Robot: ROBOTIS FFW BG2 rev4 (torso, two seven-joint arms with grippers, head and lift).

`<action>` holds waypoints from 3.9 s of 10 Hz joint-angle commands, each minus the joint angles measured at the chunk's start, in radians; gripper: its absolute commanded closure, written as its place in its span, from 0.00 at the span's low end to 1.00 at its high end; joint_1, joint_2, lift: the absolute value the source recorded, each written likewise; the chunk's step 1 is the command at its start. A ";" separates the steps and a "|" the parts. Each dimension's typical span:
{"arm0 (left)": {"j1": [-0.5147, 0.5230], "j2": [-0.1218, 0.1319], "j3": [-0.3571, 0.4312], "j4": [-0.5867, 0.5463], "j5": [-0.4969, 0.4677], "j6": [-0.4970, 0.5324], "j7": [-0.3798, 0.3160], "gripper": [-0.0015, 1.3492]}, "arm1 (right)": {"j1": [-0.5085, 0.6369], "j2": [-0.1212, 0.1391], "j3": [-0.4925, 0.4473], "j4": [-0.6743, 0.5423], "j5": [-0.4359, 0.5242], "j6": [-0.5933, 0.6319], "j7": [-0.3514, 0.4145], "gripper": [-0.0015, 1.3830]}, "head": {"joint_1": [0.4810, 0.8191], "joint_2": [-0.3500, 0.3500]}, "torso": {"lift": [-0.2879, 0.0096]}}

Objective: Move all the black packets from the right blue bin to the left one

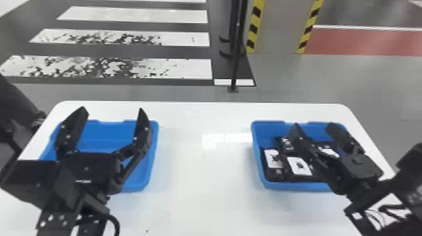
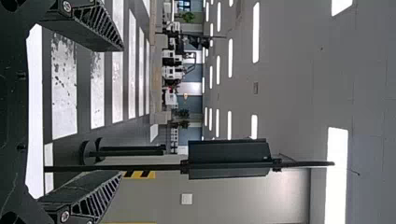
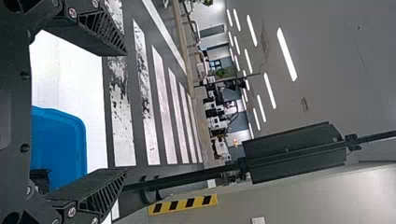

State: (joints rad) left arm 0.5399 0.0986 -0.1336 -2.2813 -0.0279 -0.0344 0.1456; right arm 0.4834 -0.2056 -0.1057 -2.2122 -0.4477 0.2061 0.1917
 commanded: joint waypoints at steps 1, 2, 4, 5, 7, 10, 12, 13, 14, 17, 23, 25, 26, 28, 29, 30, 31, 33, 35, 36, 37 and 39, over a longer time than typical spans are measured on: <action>0.000 0.000 0.000 0.000 0.000 0.000 0.000 0.07 | 0.002 0.000 -0.002 0.000 0.001 0.000 0.000 0.10 | 0.63 0.43 | 0.50; -0.002 0.000 -0.002 0.000 0.000 0.000 0.000 0.07 | 0.002 0.000 -0.002 0.000 0.001 0.000 0.000 0.10 | 0.63 0.43 | 0.50; -0.002 0.000 -0.002 0.000 0.000 0.000 0.000 0.07 | 0.002 0.000 -0.002 0.000 -0.001 -0.005 0.000 0.10 | 0.63 0.43 | 0.50; -0.002 0.000 -0.002 0.000 0.000 0.000 0.000 0.07 | 0.005 0.000 -0.002 0.000 -0.003 -0.007 0.000 0.10 | 0.63 0.43 | 0.50; -0.002 0.000 -0.002 0.000 0.000 0.000 -0.001 0.07 | 0.005 0.000 -0.004 0.000 -0.005 -0.012 0.000 0.10 | 0.63 0.43 | 0.50; -0.002 0.000 -0.002 0.000 0.000 0.002 -0.001 0.07 | 0.002 0.000 -0.008 0.012 -0.009 -0.012 0.000 0.10 | 0.63 0.42 | 0.50; -0.002 0.000 -0.002 0.000 0.000 0.002 -0.005 0.07 | -0.025 0.000 -0.040 0.034 -0.003 0.049 0.022 0.10 | 0.63 0.42 | 0.50; -0.002 0.001 -0.002 0.000 0.002 0.005 -0.006 0.07 | -0.044 0.000 -0.062 0.036 0.009 0.118 0.031 0.10 | 0.63 0.41 | 0.50; -0.002 0.001 -0.002 0.000 0.002 0.005 -0.006 0.07 | -0.074 -0.002 -0.086 0.049 0.027 0.204 0.049 0.10 | 0.63 0.40 | 0.50; -0.002 0.001 -0.002 0.000 0.004 0.005 -0.008 0.07 | -0.142 -0.009 -0.114 0.068 0.061 0.412 0.058 0.10 | 0.63 0.36 | 0.50; 0.000 0.001 -0.002 0.000 0.004 0.005 -0.009 0.07 | -0.253 -0.021 -0.150 0.142 0.095 0.717 0.066 0.10 | 0.63 0.32 | 0.50; -0.002 0.001 -0.002 0.002 0.004 0.005 -0.011 0.07 | -0.295 -0.031 -0.152 0.206 0.089 0.739 0.068 0.10 | 0.63 0.30 | 0.50; -0.002 0.001 -0.004 0.005 0.004 0.005 -0.012 0.07 | -0.314 -0.035 -0.152 0.238 0.073 0.739 0.068 0.10 | 0.63 0.29 | 0.50; -0.002 0.001 -0.004 0.005 0.004 0.002 -0.012 0.07 | -0.339 -0.041 -0.130 0.267 0.057 0.749 0.068 0.10 | 0.63 0.28 | 0.50; -0.005 0.001 -0.004 0.007 0.004 0.000 -0.012 0.07 | -0.349 -0.044 -0.122 0.274 0.051 0.771 0.068 0.10 | 0.63 0.29 | 0.50; -0.005 0.000 -0.004 0.007 0.004 0.000 -0.012 0.07 | -0.356 -0.044 -0.120 0.272 0.053 0.798 0.068 0.10 | 0.63 0.30 | 0.50; -0.005 0.000 -0.004 0.007 0.004 0.000 -0.012 0.07 | -0.363 -0.044 -0.118 0.255 0.063 0.830 0.060 0.10 | 0.63 0.31 | 0.50; -0.005 0.000 -0.004 0.007 0.002 -0.002 -0.012 0.07 | -0.398 -0.049 -0.116 0.257 0.091 0.881 0.029 0.10 | 0.63 0.31 | 0.50; -0.007 0.000 -0.006 0.010 0.004 -0.005 -0.012 0.07 | -0.454 -0.063 -0.096 0.326 0.069 0.893 0.029 0.10 | 0.63 0.29 | 0.50; -0.007 0.000 -0.006 0.010 0.002 -0.007 -0.014 0.07 | -0.459 -0.063 -0.096 0.341 0.047 0.908 0.023 0.10 | 0.63 0.29 | 0.50; -0.007 0.000 -0.004 0.015 0.002 -0.007 -0.014 0.07 | -0.459 -0.063 -0.090 0.348 0.025 0.928 0.023 0.10 | 0.63 0.30 | 0.50; -0.007 0.000 -0.004 0.015 0.004 -0.010 -0.014 0.07 | -0.461 -0.063 -0.078 0.333 0.023 0.974 0.000 0.10 | 0.63 0.32 | 0.50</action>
State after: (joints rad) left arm 0.5324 0.0982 -0.1376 -2.2667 -0.0247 -0.0439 0.1318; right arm 0.0238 -0.2684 -0.1869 -1.8736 -0.4263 1.1667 0.1932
